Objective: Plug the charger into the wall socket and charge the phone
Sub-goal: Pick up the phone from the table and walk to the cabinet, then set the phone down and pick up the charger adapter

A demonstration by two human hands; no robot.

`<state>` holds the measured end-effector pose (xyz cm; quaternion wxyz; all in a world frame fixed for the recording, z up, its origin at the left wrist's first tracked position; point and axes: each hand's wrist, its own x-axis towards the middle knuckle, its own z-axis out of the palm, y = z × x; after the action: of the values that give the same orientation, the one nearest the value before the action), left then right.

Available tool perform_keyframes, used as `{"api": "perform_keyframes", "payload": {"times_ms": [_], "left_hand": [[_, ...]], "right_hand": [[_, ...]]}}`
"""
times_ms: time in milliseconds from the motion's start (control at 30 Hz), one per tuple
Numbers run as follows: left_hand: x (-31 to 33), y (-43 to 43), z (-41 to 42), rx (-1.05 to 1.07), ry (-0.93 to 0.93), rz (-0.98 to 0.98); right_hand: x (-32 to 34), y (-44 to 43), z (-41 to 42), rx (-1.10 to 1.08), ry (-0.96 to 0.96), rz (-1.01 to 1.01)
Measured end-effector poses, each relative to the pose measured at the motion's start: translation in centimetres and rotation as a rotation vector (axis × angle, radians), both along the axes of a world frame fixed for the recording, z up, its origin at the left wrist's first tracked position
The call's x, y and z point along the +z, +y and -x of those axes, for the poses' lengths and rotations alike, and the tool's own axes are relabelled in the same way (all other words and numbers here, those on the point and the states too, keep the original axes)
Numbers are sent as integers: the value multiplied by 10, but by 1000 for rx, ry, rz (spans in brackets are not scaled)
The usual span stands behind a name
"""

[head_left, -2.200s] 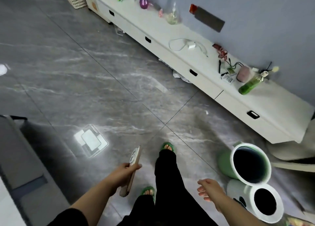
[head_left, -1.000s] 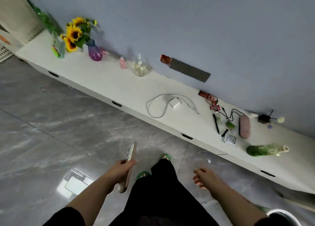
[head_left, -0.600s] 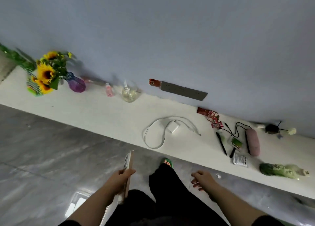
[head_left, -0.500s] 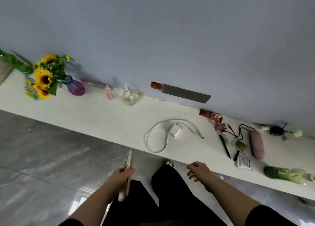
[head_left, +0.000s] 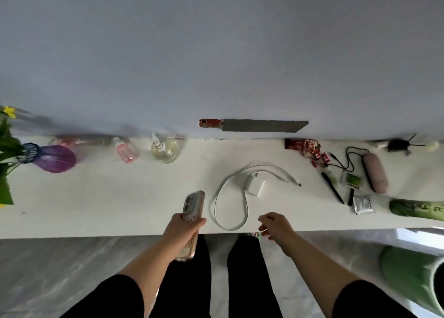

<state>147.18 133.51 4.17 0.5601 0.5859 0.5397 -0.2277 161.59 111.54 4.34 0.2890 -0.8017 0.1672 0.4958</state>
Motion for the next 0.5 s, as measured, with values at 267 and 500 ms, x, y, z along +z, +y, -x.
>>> {"api": "perform_keyframes", "payload": {"times_ms": [267, 500], "left_hand": [[-80, 16, -76, -160, 21, -64], [-144, -4, -117, -145, 118, -439]], "right_hand": [[-94, 5, -32, 254, -198, 176], [-169, -17, -47, 743, -229, 346]]}}
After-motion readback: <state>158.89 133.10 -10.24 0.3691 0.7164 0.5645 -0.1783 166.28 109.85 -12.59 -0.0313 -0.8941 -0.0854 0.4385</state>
